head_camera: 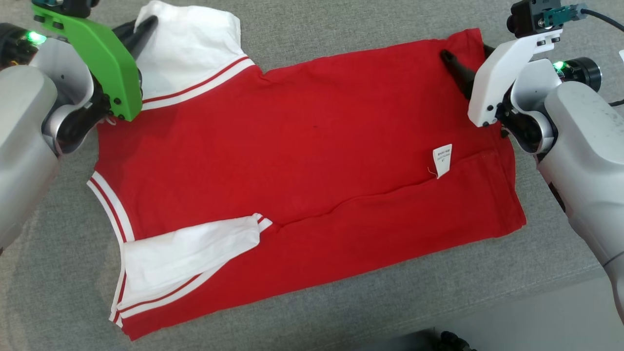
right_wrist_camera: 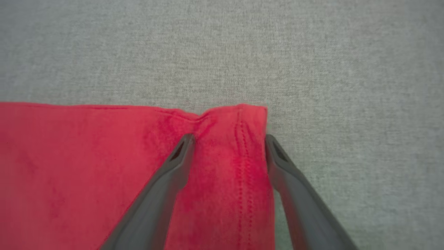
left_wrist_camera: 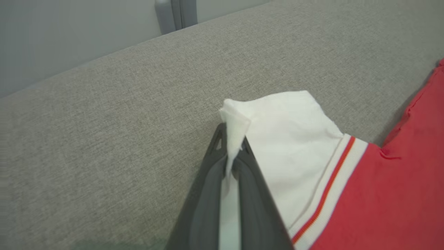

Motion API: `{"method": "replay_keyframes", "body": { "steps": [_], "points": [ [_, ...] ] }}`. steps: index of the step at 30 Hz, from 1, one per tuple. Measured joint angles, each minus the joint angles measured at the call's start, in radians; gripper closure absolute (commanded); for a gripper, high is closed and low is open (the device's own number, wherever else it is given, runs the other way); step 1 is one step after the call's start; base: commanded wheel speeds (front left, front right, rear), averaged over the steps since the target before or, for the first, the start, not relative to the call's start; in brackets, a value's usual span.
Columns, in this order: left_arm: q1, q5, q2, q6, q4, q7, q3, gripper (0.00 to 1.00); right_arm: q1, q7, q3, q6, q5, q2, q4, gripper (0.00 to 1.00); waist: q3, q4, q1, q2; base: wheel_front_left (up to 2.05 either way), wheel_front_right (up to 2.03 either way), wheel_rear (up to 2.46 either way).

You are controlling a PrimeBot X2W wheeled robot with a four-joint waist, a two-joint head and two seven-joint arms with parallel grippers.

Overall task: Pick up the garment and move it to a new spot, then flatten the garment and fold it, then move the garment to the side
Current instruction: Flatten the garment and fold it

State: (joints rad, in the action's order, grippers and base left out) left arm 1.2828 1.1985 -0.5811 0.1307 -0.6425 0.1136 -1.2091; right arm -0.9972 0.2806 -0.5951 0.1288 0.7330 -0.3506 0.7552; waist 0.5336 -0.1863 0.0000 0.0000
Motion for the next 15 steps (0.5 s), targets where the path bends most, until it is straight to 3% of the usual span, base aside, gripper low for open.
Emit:
{"method": "replay_keyframes", "body": {
  "steps": [1,2,3,8,15],
  "points": [
    [0.002,0.002,0.0,0.0,-0.002,-0.002,-0.003,1.0,0.004,0.013,-0.005,0.0,0.015,-0.004,-0.013,0.16,0.001,0.0,0.0,0.0,0.0,0.0,0.0],
    [0.004,0.003,0.0,0.0,-0.004,-0.006,-0.009,1.0,0.005,0.019,-0.011,0.0,0.024,-0.011,-0.025,0.64,0.002,0.0,0.0,0.0,0.0,0.0,0.0],
    [0.006,0.003,-0.001,0.0,-0.006,-0.011,-0.012,1.0,0.005,0.02,-0.02,0.0,0.022,-0.02,-0.032,1.0,0.004,0.0,0.0,0.0,0.0,0.0,0.0],
    [0.019,0.004,0.001,0.0,-0.013,-0.054,-0.023,1.0,0.001,-0.061,-0.029,0.002,-0.01,-0.03,-0.017,1.0,0.013,0.006,0.0,0.0,0.0,0.0,0.0],
    [0.019,0.003,-0.003,0.0,-0.008,-0.154,-0.034,1.0,0.001,-0.266,-0.013,0.003,-0.095,-0.006,0.077,1.0,-0.012,0.011,0.0,0.0,0.0,0.0,0.0]
  ]
}}
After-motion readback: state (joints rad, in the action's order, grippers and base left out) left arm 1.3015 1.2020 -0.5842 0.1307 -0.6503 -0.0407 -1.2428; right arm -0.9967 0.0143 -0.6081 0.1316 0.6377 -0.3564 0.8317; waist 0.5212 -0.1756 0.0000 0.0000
